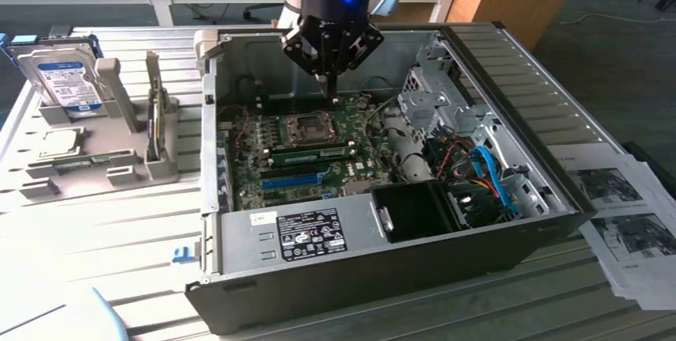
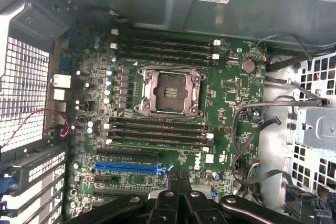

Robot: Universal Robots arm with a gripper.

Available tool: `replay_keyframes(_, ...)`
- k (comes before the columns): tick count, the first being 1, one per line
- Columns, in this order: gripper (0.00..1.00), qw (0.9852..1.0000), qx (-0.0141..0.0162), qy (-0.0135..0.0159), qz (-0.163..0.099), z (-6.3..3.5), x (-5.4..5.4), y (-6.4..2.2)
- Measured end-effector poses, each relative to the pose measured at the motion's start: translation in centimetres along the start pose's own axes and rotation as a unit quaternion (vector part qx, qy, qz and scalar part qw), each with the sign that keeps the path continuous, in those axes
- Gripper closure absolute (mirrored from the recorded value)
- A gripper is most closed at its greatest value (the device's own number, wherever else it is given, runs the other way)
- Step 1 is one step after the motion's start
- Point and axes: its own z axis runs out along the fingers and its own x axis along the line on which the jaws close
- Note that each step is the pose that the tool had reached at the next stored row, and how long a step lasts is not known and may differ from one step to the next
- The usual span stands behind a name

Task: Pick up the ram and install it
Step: 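Press down the ram until it locks into place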

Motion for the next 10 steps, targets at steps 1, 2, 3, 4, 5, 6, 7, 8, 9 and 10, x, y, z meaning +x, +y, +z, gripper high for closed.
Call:
replay_keyframes(1,0.91,1.0,-0.0007,0.0003,0.0,0.01,0.0,0.0)
replay_keyframes(2,0.91,1.0,-0.0021,0.0023,0.002,0.0,0.0,0.0)
replay_keyframes(3,0.91,1.0,-0.0038,0.006,0.003,0.01,0.0,0.0)
replay_keyframes(4,0.91,0.9999,-0.005,0.0102,0.004,0.0,0.0,0.0)
replay_keyframes(5,0.91,0.9999,-0.0058,0.0148,0.006,0.0,0.0,0.0)
replay_keyframes(6,0.91,0.9998,-0.006,0.0175,0.007,-0.01,0.0,0.0)
replay_keyframes(7,0.91,0.9998,-0.006,0.0176,0.007,-0.01,0.0,0.0)
replay_keyframes(8,0.91,0.9998,-0.006,0.0176,0.007,-0.01,0.0,0.0)
replay_keyframes(9,0.91,0.9998,-0.0061,0.0176,0.007,-0.01,0.0,0.0)
replay_keyframes(10,0.91,0.9998,-0.0061,0.0176,0.007,0.0,0.0,0.0)
